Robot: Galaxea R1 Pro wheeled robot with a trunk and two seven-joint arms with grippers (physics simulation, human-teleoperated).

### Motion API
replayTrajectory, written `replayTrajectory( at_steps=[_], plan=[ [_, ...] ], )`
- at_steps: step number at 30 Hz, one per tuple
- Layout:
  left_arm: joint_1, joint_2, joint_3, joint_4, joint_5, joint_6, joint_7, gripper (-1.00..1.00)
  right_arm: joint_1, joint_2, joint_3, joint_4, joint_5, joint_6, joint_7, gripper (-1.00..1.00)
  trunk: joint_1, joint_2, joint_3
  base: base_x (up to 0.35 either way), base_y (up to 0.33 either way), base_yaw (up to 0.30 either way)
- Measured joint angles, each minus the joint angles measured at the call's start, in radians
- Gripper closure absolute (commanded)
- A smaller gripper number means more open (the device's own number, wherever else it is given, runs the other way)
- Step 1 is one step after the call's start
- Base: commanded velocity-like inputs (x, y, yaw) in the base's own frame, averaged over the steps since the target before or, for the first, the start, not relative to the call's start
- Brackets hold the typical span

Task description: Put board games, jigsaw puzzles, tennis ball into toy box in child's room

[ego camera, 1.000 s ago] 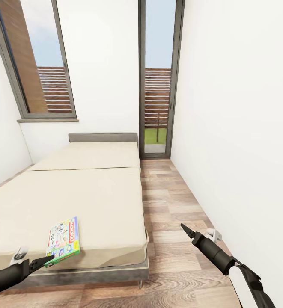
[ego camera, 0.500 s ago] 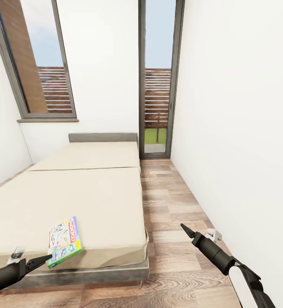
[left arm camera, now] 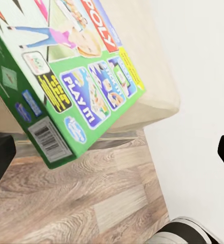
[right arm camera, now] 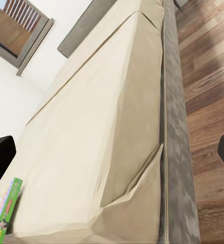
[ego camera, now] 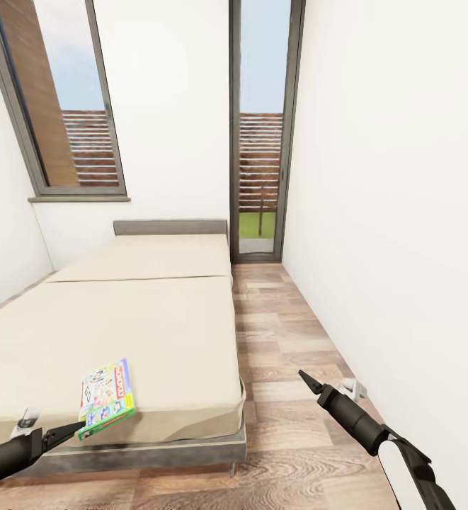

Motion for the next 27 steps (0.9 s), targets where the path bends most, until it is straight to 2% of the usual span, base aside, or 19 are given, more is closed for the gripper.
replayTrajectory(
  at_steps=[2,8,14,17,27],
  plan=[
    [0.0,0.0,0.0,0.0,0.0,0.0,0.0,-1.0,0.0,0.0,0.0,0.0,0.0,0.0,0.0,-1.0,0.008,-0.014,-0.006,0.0,0.0,0.0],
    [0.0,0.0,0.0,0.0,0.0,0.0,0.0,-1.0,0.0,0.0,0.0,-0.001,0.0,0.0,0.0,-1.0,0.008,-0.014,-0.006,0.0,0.0,0.0],
    [0.0,0.0,0.0,0.0,0.0,0.001,0.0,-1.0,0.0,0.0,0.0,0.0,0.0,0.0,0.0,-1.0,0.031,-0.056,-0.025,0.0,0.0,0.0],
    [0.0,0.0,0.0,0.0,0.0,0.001,0.0,-1.0,0.0,0.0,0.0,-0.001,0.0,0.0,0.0,-1.0,0.031,-0.056,-0.025,0.0,0.0,0.0],
    [0.0,0.0,0.0,0.0,0.0,0.001,0.0,-1.0,0.0,0.0,0.0,0.0,0.0,0.0,0.0,-1.0,0.061,-0.112,-0.05,0.0,0.0,0.0]
  ],
)
